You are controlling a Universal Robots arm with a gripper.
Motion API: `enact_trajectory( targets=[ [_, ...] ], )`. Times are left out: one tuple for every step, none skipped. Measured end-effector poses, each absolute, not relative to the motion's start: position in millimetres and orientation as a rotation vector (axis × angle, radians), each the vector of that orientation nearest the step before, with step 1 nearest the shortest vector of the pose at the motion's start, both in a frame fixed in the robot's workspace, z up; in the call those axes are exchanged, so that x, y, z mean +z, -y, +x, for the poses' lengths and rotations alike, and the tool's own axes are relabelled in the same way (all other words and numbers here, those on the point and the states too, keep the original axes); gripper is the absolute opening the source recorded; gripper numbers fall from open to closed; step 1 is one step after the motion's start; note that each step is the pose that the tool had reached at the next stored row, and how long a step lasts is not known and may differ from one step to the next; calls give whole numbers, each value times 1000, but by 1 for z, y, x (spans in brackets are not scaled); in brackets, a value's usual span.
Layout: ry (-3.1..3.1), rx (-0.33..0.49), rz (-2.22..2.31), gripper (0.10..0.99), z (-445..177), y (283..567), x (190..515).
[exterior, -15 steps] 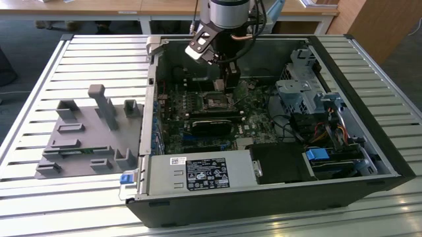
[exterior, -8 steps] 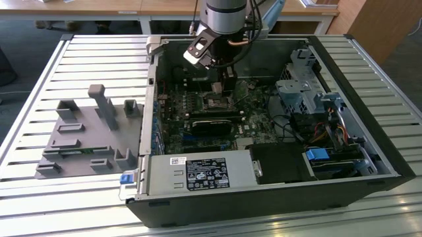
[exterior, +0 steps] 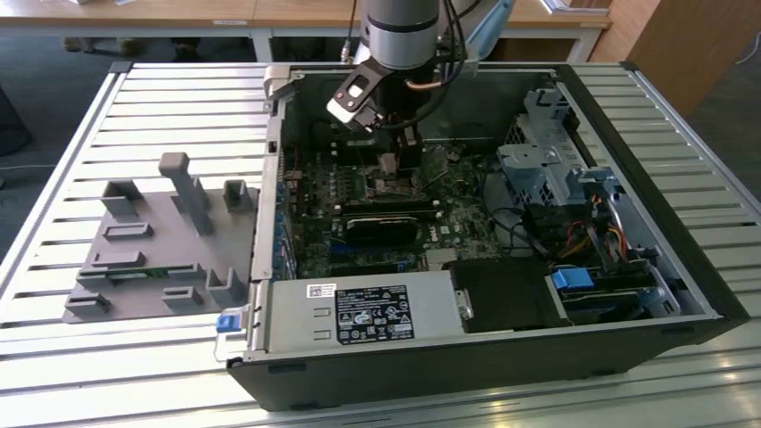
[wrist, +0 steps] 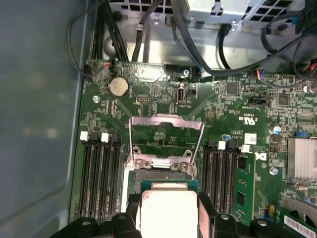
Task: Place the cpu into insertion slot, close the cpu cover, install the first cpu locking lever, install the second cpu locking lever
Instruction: 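Place the cpu into insertion slot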
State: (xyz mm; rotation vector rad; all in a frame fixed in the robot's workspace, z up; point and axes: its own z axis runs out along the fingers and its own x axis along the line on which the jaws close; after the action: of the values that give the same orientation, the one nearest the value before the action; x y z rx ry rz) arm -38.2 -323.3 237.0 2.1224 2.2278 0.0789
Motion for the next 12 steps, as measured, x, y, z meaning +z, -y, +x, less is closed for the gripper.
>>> enact_trajectory(
  targets=[
    [-2228,79,2123,541,-38,323,235],
    [-2227,79,2123,541,-38,323,234],
    [-2227,79,2124,541,-38,323,232],
    [-2226,79,2124,541,-38,323,230],
    [-2226,79,2124,541,-39,323,228],
    [-2226,79,2124,541,-39,323,227],
    [-2226,79,2124,541,-39,323,227],
    [-2226,79,2124,541,-39,323,226],
    [-2226,79,2124,541,-39,323,226],
    [-2226,79,2124,541,-39,323,225],
    [-2226,79,2124,541,-39,323,225],
    [-2226,79,2124,541,-39,323,224]
  ],
)
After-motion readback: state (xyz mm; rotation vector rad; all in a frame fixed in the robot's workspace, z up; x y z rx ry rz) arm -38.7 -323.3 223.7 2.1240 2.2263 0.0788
